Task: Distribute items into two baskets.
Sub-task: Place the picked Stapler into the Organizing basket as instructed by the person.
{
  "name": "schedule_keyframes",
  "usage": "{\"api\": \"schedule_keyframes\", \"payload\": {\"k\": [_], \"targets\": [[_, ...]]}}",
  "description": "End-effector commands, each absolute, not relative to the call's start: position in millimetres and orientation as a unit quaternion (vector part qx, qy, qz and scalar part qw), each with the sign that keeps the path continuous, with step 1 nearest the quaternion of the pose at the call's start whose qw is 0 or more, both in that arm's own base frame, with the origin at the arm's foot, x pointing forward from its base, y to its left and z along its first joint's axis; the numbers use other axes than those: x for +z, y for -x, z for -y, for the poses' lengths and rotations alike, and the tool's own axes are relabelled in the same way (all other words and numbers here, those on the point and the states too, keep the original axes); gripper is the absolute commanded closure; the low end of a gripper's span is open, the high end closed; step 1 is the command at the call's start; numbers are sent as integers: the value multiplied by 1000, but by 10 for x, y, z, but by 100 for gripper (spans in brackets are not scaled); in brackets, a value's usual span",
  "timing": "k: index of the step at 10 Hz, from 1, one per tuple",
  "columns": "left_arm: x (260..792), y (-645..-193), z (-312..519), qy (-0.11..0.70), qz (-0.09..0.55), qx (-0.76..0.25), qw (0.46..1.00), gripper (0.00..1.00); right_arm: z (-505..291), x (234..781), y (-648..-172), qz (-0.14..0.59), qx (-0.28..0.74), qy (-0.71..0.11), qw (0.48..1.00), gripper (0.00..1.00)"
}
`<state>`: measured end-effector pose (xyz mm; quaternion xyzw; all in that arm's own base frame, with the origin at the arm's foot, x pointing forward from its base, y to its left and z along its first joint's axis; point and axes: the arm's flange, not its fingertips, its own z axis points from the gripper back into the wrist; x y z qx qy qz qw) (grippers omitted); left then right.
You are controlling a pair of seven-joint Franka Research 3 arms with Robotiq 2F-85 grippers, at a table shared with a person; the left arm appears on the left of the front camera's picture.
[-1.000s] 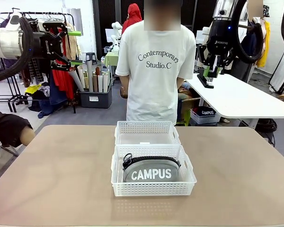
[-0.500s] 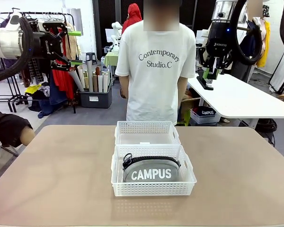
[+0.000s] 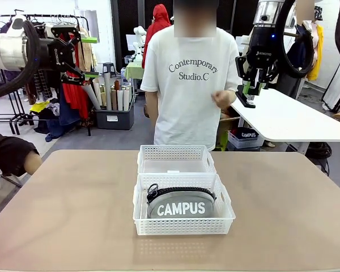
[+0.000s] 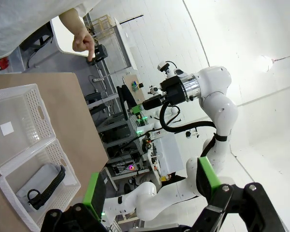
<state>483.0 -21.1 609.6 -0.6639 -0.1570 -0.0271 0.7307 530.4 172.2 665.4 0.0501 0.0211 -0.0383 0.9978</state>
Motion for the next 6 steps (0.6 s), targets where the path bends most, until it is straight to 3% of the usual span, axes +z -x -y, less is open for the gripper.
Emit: {"api": "schedule_keyframes", "payload": {"k": [1,6], "targets": [[6113,-4823,213,665,157,-27,730,0,-1717,6666,-5278,-19,-38,-47,998,100],[6113,-4823,213,665,157,-27,730,0,-1717,6666,-5278,-19,-38,-47,998,100]]}}
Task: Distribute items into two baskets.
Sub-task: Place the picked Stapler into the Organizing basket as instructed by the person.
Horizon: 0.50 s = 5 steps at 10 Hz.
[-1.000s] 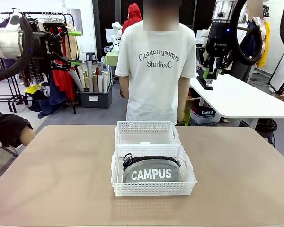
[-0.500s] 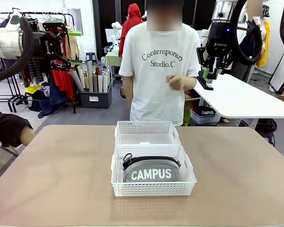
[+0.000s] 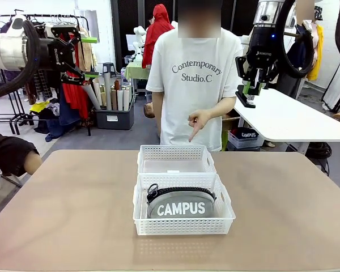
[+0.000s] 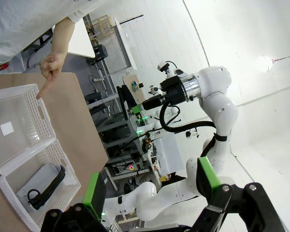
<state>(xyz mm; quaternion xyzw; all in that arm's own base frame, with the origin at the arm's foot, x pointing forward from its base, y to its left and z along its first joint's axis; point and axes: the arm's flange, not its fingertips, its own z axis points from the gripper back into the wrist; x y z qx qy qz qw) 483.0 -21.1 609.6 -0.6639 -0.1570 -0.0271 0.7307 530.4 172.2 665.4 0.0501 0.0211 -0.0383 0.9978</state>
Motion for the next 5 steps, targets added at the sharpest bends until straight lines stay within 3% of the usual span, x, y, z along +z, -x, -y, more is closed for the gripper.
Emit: {"api": "schedule_keyframes", "payload": {"k": [1,5], "targets": [[6113,-4823,213,665,157,-27,730,0,-1717,6666,-5278,-19,-38,-47,998,100],[6113,-4823,213,665,157,-27,730,0,-1722,6654,-5304,-21,-38,-50,998,100]]}}
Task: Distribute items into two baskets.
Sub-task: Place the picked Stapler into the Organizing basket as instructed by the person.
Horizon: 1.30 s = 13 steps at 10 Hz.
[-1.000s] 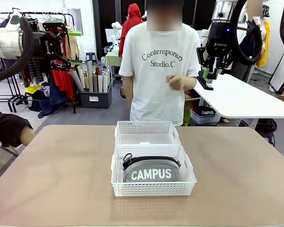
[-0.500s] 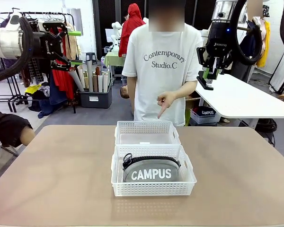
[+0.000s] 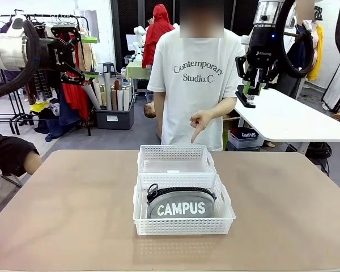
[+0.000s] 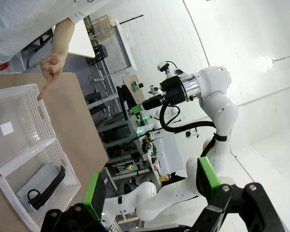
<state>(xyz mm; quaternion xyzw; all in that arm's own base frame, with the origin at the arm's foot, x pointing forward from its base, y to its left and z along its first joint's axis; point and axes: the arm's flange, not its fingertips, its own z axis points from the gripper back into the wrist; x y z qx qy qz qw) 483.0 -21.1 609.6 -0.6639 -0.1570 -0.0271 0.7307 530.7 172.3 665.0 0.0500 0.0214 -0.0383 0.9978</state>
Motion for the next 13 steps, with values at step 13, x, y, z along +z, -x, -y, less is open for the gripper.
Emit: {"api": "schedule_keyframes", "payload": {"k": [13], "targets": [[6113,-4823,213,665,157,-27,730,0,-3353,6023,-5905,113,516,98,843,100]]}}
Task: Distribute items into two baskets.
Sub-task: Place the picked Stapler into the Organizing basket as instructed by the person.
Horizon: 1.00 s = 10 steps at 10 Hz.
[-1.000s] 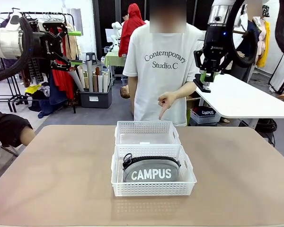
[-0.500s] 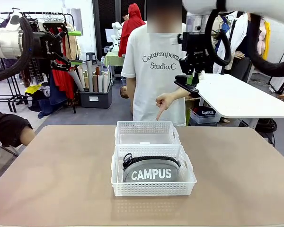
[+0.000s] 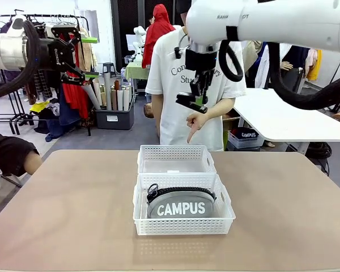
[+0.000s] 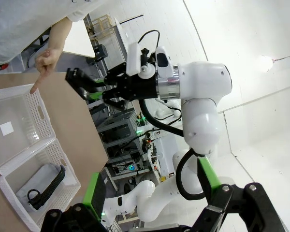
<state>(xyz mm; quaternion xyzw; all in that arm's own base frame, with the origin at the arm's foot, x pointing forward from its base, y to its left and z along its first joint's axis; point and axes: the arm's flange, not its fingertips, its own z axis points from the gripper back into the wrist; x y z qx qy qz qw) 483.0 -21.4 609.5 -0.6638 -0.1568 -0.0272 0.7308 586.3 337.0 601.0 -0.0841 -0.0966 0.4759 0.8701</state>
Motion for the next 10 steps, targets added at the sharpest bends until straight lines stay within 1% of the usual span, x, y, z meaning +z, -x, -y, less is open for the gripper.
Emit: {"api": "schedule_keyframes", "payload": {"k": [1,2,3,4,5,6,10], "targets": [[6113,-4823,213,665,157,-27,730,0,-3392,5947,-5898,106,549,91,824,100],[6113,-4823,213,665,157,-27,730,0,-3435,5879,-5880,103,572,84,809,100],[6113,-4823,213,665,157,-27,730,0,-3434,5803,-5860,99,593,98,793,100],[6113,-4823,213,665,157,-27,730,0,-3416,5747,-5824,74,608,102,784,100],[6113,-4823,213,665,157,-27,730,0,-3462,5720,-5825,61,611,91,784,100],[6113,-4823,213,665,157,-27,730,0,-3510,5739,-5882,82,588,89,800,100],[6113,-4823,213,665,157,-27,730,0,-3510,5739,-5882,82,588,89,800,100]]}}
